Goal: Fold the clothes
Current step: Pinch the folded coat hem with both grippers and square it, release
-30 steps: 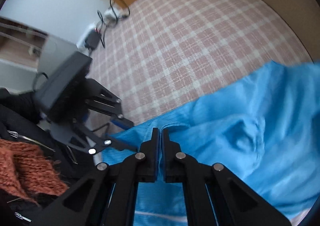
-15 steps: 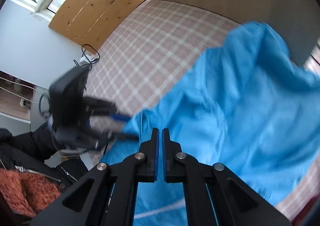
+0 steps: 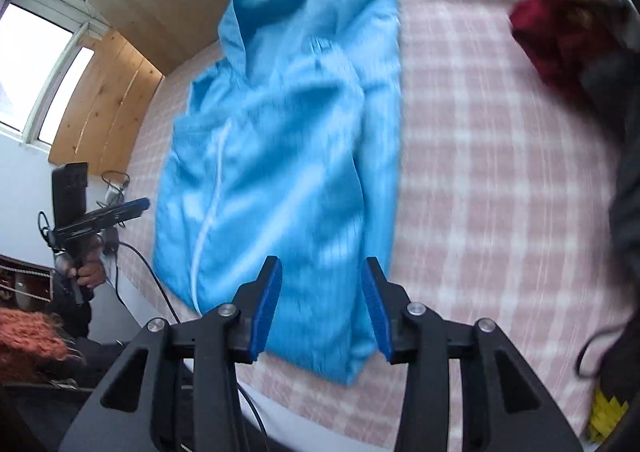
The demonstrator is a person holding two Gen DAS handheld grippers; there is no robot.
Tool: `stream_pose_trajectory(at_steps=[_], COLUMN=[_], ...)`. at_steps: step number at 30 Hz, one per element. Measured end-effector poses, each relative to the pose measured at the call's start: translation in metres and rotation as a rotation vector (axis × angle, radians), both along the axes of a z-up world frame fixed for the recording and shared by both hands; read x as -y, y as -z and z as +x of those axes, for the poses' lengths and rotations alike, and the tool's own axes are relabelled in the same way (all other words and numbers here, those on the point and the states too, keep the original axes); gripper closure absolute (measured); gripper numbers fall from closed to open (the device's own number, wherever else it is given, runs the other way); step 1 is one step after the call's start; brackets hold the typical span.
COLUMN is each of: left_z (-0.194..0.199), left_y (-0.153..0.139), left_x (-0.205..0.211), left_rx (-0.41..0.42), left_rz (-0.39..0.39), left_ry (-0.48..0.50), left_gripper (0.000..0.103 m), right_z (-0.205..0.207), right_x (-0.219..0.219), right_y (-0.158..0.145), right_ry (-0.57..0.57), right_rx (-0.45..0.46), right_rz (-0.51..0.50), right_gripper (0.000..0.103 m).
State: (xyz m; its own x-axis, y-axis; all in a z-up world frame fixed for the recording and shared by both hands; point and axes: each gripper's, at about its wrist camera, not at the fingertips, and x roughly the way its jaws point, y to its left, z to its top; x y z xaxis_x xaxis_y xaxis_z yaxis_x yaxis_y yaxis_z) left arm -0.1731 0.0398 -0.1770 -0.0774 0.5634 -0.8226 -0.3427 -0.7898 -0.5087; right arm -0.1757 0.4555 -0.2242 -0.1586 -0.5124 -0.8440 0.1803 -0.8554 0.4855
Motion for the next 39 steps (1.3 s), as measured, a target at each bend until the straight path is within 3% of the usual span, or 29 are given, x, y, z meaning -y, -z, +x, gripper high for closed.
stream_pose_trajectory(at_steps=[5,11,16,21,22,23,26,35,39], left_z=[0.032,0.029,0.029,0.025,0.023,0.022,0.023,0.044,0.042], left_y=[0.006,0.013,0.022,0.021,0.022,0.023,0.020,0.011,0.020], left_x=[-0.003,-0.025,-0.037,-0.041,-0.041,-0.041,-0.041,-0.039,-0.037], left_rx=[0.014,0.005,0.008,-0.006,-0.003,-0.001,0.003,0.004,0.034], left_rz=[-0.027,-0.011,-0.055,-0.059,-0.057,-0.055,-0.048,-0.052,-0.075], left_ry=[-0.010,0.013,0.042,0.047,0.045,0.043,0.052,0.111,0.092], left_gripper=[0.060,0.060,0.063,0.071,0.075,0.078,0.086,0.090,0.082], right_z=[0.025,0.025,0.024,0.021,0.021,0.021,0.028,0.056,0.046], right_x=[0.005,0.012,0.025,0.024,0.023,0.023,0.023,0.016,0.022], right_y=[0.016,0.020,0.026,0.033,0.034,0.034,0.030,0.014,0.023], right_ry=[-0.006,-0.051,-0.099,-0.096,-0.090,-0.086,-0.099,-0.144,-0.129], right_rx=[-0.008,-0.042,-0.068,-0.069,-0.065,-0.063,-0.082,-0.098,-0.061], right_rz=[-0.054,-0.026,0.028,0.011,-0.009,-0.030,-0.066,-0.057,0.003], right_gripper=[0.062,0.060,0.060,0.061,0.064,0.076,0.095,0.097,0.096])
